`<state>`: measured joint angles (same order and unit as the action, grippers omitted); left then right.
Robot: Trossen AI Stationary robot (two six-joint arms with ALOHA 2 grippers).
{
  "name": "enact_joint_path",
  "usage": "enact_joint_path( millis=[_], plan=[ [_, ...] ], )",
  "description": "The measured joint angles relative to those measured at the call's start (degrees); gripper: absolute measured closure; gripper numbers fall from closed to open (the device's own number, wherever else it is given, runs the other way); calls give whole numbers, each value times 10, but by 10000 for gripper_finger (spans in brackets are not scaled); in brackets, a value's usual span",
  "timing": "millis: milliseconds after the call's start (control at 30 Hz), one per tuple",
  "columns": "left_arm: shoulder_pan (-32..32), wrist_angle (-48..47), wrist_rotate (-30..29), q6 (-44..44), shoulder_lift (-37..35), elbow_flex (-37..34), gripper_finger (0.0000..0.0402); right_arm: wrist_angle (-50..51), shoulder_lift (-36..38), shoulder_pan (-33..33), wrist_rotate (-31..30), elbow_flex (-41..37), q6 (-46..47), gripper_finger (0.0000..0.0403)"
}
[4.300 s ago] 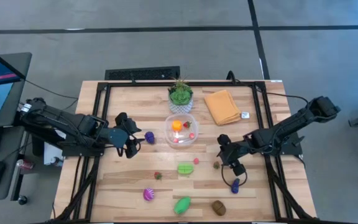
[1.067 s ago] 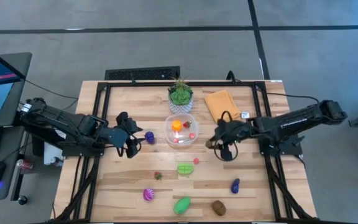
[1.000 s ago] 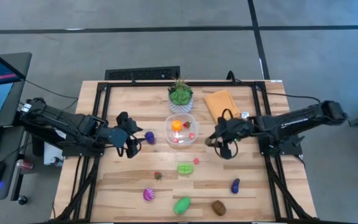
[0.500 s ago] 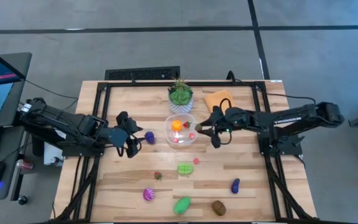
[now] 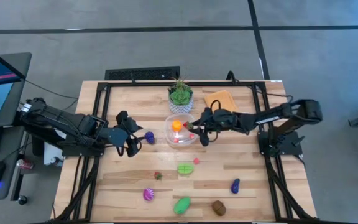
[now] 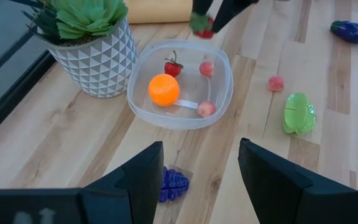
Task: Pick and placing Produce into tupperware
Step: Put the right red strawberry into the transparent bin, then put the red strawberry into the transparent bin
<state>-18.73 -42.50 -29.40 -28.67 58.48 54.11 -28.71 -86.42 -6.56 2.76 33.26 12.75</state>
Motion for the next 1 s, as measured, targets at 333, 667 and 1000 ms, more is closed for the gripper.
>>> enact_joint_path(
  millis=[333,667,1000],
  plan=[
    [0,0,-7,0,0,0,203,-31,-68,-8,0,0,24,222],
    [0,0,-13,0,0,0,203,-31,-77,-6,0,1,24,222],
    [0,6,-16,4,0,0,203,-32,-77,-6,2,1,24,174]
  ],
)
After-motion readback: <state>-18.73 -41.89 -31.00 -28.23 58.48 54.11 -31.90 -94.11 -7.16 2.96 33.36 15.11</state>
